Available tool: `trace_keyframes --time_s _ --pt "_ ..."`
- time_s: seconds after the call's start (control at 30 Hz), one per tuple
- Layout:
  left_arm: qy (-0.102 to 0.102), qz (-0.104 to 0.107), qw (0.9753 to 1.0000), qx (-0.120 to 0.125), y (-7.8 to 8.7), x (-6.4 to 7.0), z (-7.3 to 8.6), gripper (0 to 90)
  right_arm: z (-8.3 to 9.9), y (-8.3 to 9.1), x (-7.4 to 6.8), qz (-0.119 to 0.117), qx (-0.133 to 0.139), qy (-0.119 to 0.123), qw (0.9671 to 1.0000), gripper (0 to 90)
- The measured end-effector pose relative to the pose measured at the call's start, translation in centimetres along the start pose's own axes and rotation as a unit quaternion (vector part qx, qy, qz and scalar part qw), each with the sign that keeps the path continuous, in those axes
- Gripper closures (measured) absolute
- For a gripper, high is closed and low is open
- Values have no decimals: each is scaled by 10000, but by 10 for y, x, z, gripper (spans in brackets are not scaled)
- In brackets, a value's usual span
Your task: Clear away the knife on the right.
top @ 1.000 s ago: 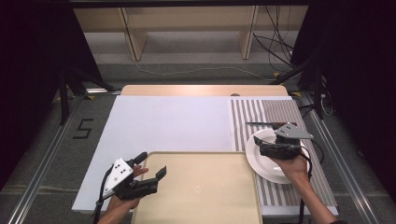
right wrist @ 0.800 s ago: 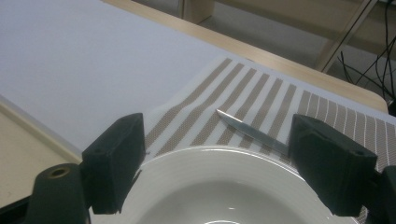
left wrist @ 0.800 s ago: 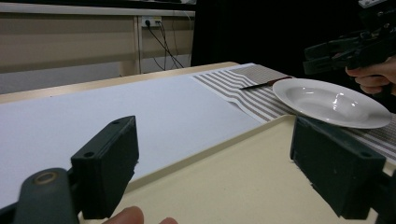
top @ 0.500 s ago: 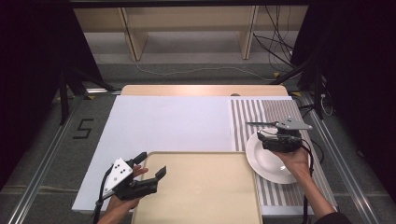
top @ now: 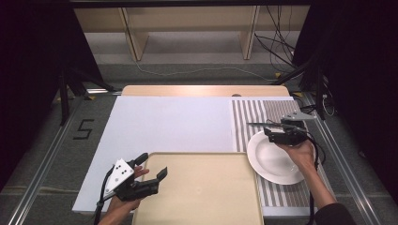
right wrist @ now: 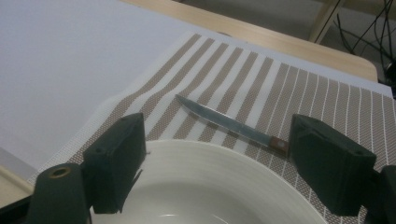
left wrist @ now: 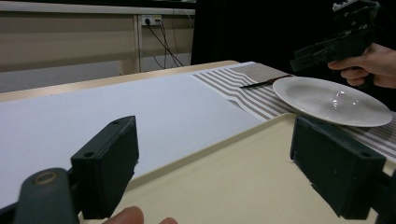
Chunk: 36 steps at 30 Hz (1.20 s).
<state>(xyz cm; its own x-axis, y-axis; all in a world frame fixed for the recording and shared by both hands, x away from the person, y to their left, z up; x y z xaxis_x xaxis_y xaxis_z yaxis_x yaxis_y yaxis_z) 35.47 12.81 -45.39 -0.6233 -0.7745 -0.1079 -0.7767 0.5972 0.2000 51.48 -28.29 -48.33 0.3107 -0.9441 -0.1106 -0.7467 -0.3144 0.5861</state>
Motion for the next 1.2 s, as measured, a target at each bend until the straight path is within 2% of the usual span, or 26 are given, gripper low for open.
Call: trace_keyframes --time_s 0.07,0.13,0.27,0.3,0.37,0.7,0.9,0.93,0.97,1.0,1.03,1.1,1.2 --pt "15 -6 10000 4 0 0 0 153 -1 -1 3 14 -35 -7 10000 214" --pt "29 -13 10000 3 0 -1 0 152 -3 -6 11 74 -213 -3 9997 215" --pt "36 -18 10000 3 -1 -1 0 152 -7 -10 18 48 -284 -104 9995 223" --pt "36 -22 10000 -8 -1 -1 1 152 -8 -12 20 4 -391 -158 9991 226" --pt "33 -24 10000 -10 -1 -1 1 152 -10 -18 28 97 -588 -178 9981 226" --pt "24 -21 10000 -13 -1 -1 1 153 -16 -32 45 180 -943 -251 9951 230" --pt "22 -14 10000 -33 -2 -1 2 154 -17 -41 57 298 -1269 -408 9906 245" --pt "0 -6 10000 -38 -2 -1 2 154 -17 -41 57 298 -1269 -408 9906 245" --pt "-4 -4 10000 -39 -2 0 2 154 -17 -44 62 371 -1396 -404 9887 248" --pt "-4 -4 10000 -39 -2 0 2 154 -17 -44 62 371 -1396 -404 9887 248" --pt "16 -11 10000 -30 -2 0 1 154 -16 -46 65 425 -1496 -392 9871 252" --pt "20 -20 10000 -28 -2 -1 1 154 -16 -47 66 436 -1524 -380 9866 252" --pt "-7 -6 10000 -40 -2 -1 2 154 -13 -53 70 456 -1735 -379 9830 256"
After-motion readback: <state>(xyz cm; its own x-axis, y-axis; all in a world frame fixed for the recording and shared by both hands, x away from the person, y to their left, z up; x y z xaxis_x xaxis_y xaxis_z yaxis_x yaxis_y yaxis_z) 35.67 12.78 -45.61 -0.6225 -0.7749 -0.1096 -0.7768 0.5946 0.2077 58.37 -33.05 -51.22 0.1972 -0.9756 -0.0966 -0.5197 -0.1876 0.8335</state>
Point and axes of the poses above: each handheld gripper's, and its own axes: y roughly backward along the jaws, z roughly out of its underside, x roughly to its right, the point moved 9 cm from there along -y, roughly forward along the jaws, and after that the axes turned 12 degrees about -y, right-handed, at the moved point
